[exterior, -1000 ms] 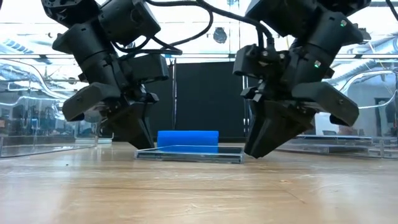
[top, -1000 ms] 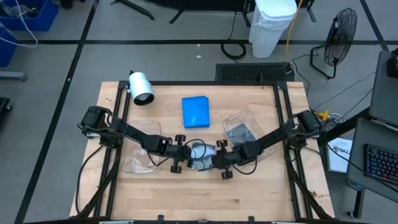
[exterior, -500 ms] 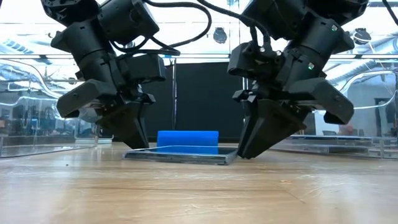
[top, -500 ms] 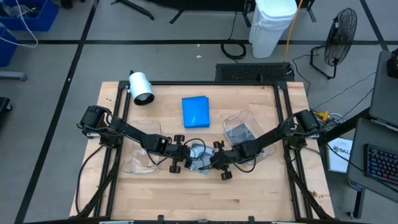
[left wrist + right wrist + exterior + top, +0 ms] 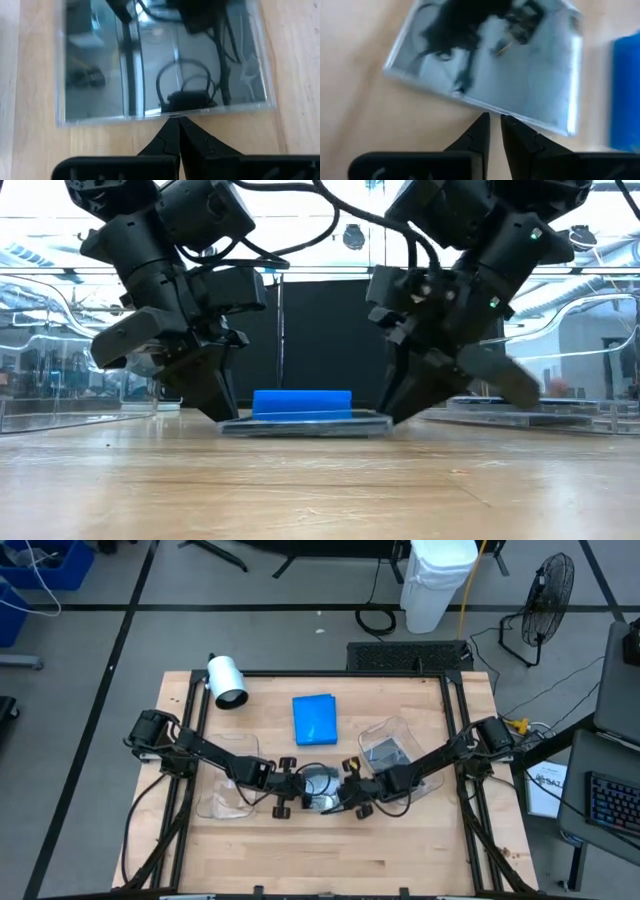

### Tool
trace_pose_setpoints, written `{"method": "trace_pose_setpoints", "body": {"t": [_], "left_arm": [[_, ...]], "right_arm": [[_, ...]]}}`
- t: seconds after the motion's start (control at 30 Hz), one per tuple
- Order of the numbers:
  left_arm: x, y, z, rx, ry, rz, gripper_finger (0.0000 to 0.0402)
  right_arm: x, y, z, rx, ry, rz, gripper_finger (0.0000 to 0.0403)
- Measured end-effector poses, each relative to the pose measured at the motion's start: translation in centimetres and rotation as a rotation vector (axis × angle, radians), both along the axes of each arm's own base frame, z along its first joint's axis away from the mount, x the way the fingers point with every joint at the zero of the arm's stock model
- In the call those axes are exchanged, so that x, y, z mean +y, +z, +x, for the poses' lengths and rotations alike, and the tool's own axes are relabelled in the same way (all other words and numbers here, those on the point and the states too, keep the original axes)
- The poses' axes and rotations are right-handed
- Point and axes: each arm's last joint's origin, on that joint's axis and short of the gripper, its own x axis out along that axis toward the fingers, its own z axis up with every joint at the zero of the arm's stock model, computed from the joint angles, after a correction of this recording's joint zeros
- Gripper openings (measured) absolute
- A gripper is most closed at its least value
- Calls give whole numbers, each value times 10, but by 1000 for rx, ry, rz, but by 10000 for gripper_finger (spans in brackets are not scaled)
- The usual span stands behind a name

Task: Pick & place jewel cases by type
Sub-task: Put the black CD case into the right transparent bin

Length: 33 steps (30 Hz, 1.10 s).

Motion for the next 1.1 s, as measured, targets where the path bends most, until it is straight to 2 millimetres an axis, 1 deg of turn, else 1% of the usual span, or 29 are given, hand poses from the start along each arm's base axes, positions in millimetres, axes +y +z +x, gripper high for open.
{"method": "trace_pose_setpoints", "body": {"t": [0.1, 0.17, 0.27, 0.37, 0.47, 0.63, 0.7, 0.73, 0.77, 0.8, 0.87, 0.93, 1.0, 1.07, 1.1], "left_arm": [[-1, 0, 0, -1, -5, 1, 13], [-1, 0, 0, -1, -7, 0, 12], [-1, 0, 0, 1, -9, -4, 4], [-1, 0, 0, 1, -10, -3, 11], [-1, 0, 0, 1, -8, -3, 16], [-1, 0, 0, 1, -14, 6, 4], [0, 0, 0, 1, -13, 10, 8], [0, 0, 0, 1, -9, 15, 12], [0, 0, 0, -4, -2, 23, 15], [0, 1, 4, -32, 0, 14, 18], [0, 2, 8, -70, 3, 13, 18], [1, 5, 8, -82, 21, 14, 12], [0, 2, 7, -78, 13, 8, 5], [-1, 5, 9, -92, 8, -10, 6], [0, 4, 8, -78, 13, -8, 9]], "right_arm": [[-1, 2, 1, -20, 0, -44, 43], [0, 4, 2, -19, 5, -58, 44], [3, 9, 4, 3, 32, -71, 45], [7, 14, 6, 30, 59, -84, 44], [13, 19, 7, 69, 104, -86, 45], [27, 27, 9, 72, 190, -62, 47], [35, 33, 12, 27, 231, -56, 47], [40, 38, 17, -38, 251, -35, 47], [47, 52, 28, -222, 265, 2, 47], [52, 72, 40, -432, 242, 32, 47], [48, 87, 45, -529, 214, 37, 47], [46, 91, 45, -575, 189, 14, 49], [46, 83, 46, -540, 206, 2, 49], [46, 72, 43, -460, 221, -6, 49], [44, 73, 44, -465, 210, 0, 49]]}}
